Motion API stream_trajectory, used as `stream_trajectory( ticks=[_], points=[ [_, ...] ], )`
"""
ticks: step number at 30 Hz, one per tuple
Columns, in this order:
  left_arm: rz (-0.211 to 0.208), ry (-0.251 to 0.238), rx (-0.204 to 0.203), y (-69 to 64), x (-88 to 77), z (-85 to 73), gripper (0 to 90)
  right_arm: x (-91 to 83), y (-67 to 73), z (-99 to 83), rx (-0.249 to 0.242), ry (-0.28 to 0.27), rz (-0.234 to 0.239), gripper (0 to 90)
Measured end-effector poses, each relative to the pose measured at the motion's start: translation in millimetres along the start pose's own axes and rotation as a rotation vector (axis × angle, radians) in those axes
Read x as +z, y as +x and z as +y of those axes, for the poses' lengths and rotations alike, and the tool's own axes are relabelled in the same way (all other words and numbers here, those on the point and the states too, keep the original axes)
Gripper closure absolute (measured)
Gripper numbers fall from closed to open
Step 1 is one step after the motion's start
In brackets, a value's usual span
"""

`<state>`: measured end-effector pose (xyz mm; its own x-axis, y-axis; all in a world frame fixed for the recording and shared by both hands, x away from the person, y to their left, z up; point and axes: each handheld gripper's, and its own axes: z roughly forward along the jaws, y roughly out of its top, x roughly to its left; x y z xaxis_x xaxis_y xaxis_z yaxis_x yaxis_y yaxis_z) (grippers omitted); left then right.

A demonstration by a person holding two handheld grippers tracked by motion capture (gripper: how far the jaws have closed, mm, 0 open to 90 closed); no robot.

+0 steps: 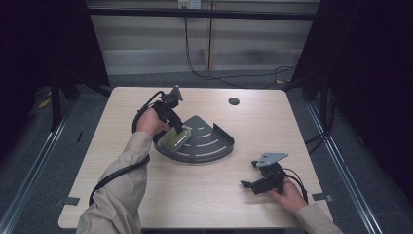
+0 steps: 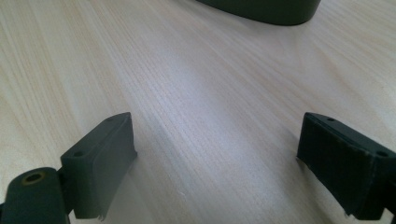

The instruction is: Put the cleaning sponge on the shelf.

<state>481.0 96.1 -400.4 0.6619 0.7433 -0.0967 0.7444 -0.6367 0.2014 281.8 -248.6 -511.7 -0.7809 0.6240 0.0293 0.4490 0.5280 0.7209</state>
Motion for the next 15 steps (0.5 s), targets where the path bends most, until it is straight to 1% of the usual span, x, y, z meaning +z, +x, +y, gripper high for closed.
stream_trajectory(
  ticks=[5, 7, 8, 13, 15],
  points=[
    [0.005, 0.003, 0.001, -0.7, -0.7, -0.7, 22.4, 0.0, 0.0, 0.0, 0.000, 0.000, 0.000, 10.6],
    [0.004, 0.002, 0.010, -1.2, -0.9, -0.9, 22.2, 0.0, 0.0, 0.0, 0.000, 0.000, 0.000, 10.6],
    [0.004, 0.001, 0.004, -1.7, -1.1, -1.2, 22.1, 0.0, 0.0, 0.0, 0.000, 0.000, 0.000, 10.6],
    [0.006, -0.011, 0.004, -2.0, -4.6, -2.8, 21.7, 0.0, 0.0, 0.0, 0.000, 0.000, 0.000, 10.6],
    [0.004, -0.003, 0.003, -2.3, -5.6, -4.1, 21.7, 0.0, 0.0, 0.0, 0.000, 0.000, 0.000, 10.6]
  ],
)
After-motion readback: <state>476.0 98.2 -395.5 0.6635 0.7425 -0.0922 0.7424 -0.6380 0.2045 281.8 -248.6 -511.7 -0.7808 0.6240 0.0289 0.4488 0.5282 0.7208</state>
